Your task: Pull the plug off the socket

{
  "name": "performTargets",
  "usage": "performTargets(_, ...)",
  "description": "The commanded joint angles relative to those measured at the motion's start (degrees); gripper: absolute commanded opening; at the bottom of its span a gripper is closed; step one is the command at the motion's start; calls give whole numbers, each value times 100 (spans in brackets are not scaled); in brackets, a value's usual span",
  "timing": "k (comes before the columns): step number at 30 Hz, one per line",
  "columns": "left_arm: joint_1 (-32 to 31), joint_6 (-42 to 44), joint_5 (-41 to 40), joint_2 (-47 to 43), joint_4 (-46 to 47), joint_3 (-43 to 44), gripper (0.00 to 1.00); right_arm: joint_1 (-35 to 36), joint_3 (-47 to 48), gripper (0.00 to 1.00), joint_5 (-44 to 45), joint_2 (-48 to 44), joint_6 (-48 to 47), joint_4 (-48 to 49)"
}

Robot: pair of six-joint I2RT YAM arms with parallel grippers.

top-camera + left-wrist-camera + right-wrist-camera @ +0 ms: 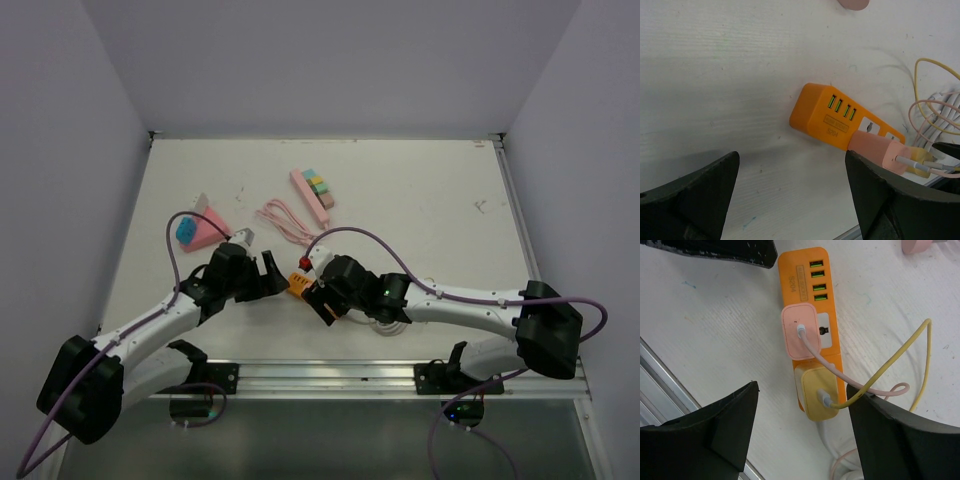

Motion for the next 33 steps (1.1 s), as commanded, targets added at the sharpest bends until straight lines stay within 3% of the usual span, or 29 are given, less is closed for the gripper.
performTargets(1, -222, -246, -213, 124, 470, -30, 90, 31, -24, 74, 35, -179, 32, 297)
performTargets(9, -547, -457, -503, 230, 576, -56, 89, 31, -165, 63, -79, -250, 85, 447)
performTargets(17, -741, -510, -722, 563, 892, -83, 86, 22, -226, 59, -88, -48, 85, 526)
performTargets(25, -750, -475, -1127, 757, 1217, 31, 76, 22, -323, 55, 52, 102, 15, 526)
performTargets(33, -759, -448, -1030, 1187, 1560, 145, 73, 31, -402, 55, 166, 225, -20, 543)
